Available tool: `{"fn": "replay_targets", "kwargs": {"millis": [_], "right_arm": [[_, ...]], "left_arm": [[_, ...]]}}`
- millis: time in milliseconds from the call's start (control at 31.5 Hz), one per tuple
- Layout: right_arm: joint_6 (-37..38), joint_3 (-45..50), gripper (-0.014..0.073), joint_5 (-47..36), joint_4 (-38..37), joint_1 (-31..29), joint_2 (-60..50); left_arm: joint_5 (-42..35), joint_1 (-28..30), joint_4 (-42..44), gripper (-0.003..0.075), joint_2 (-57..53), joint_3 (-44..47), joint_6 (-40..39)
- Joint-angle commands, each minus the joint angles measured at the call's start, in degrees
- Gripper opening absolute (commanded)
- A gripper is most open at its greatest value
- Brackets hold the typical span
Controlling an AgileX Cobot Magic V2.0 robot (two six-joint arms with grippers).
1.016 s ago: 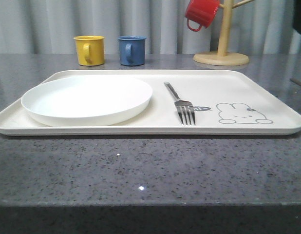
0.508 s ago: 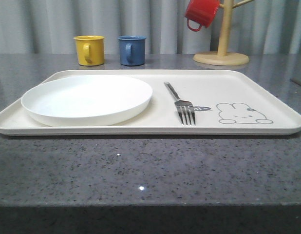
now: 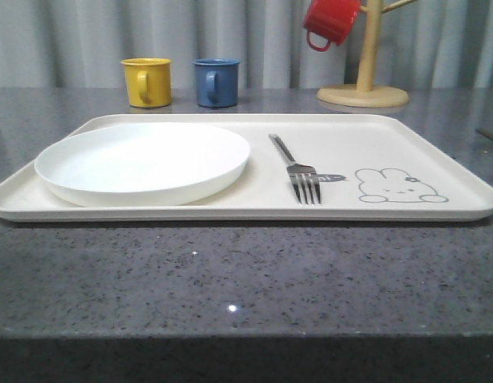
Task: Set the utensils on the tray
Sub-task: 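Grasp the steel chopsticks with the right gripper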
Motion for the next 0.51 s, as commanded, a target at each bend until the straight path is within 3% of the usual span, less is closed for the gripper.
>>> {"fn": "replay_targets", "kwargs": {"millis": [0, 190, 476], "right_arm": [[-0.85, -1.25, 0.0287, -2.51, -0.39, -0.74, -0.38], [-0.85, -1.25, 0.0265, -2.70, -0.25, -0.74, 0.28], [-0.85, -1.32, 0.0053, -2.40, 1.38, -0.74, 0.28]], "left_arm": [[-3.33, -0.51, -0.02, 0.0250, -0.04, -1.39, -0.56], [-3.33, -0.51, -0.02, 0.0250, -0.04, -1.39, -0.56], [-3.33, -0.51, -0.02, 0.0250, -0.04, -1.39, -0.56]]}}
